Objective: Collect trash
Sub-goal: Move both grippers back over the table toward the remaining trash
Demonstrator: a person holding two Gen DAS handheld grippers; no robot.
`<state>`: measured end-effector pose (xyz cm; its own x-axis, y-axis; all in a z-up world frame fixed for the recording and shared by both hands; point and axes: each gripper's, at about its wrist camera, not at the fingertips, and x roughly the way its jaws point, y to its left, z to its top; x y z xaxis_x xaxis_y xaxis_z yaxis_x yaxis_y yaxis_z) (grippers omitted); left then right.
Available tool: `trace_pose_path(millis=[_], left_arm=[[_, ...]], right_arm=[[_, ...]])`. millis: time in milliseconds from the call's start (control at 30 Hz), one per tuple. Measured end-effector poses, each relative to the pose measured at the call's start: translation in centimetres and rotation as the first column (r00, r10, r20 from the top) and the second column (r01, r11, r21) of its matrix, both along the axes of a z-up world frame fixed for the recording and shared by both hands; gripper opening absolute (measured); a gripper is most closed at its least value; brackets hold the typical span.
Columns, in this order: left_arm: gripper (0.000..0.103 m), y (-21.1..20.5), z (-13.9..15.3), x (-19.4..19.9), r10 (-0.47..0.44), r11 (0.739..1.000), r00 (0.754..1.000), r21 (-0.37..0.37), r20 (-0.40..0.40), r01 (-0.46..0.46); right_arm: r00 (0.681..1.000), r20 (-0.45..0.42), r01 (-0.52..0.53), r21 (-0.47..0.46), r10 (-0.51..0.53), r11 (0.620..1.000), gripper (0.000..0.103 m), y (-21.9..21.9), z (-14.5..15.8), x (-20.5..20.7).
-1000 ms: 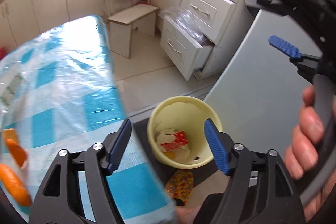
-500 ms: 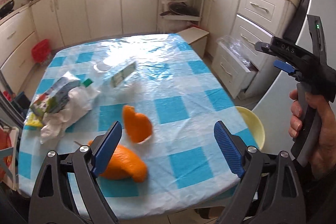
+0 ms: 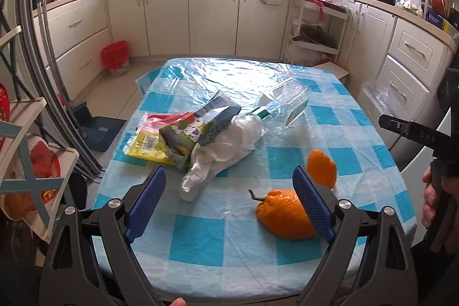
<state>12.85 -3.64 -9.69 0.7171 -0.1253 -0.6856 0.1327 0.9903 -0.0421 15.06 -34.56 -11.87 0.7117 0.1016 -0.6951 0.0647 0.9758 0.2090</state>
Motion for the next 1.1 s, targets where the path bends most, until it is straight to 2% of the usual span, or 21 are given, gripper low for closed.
trace_pose_path(millis=[233,433,533,667,1100], left_arm=[[0.086,3.4,-0.5,0.3,0.085,0.996,0.996,-0.018,-0.008,-0.085],[0.086,4.5,-0.5,0.5,0.116,0.993,0.993,-0.015,0.001,-0.116],[0.086,4.3,-0.3,0.4,0.1,0.995,0.995,-0.001,0.009,-0.1],[0.086,4.3,-0.4,0.4,0.083,0.996,0.997,-0.017,0.0,-0.083],[0.086,4.6,-0.1,0.3,0.127,0.991,0.991,0.028,0.034,-0.128]], right_arm=[[0.991,-0.046,-0.125,-0.025,0.124,0.992,0.084,4.4,-1.0,0.7],[0.977,-0.084,-0.201,-0.051,0.196,0.978,0.085,7.1,-1.9,1.0],[0.973,-0.096,-0.218,-0.068,0.211,0.974,0.086,7.8,-2.3,1.1],[0.971,-0.103,-0.223,-0.074,0.215,0.972,0.086,8.2,-2.6,1.3],[0.972,-0.101,-0.22,-0.069,0.213,0.973,0.086,8.2,-2.5,1.3]])
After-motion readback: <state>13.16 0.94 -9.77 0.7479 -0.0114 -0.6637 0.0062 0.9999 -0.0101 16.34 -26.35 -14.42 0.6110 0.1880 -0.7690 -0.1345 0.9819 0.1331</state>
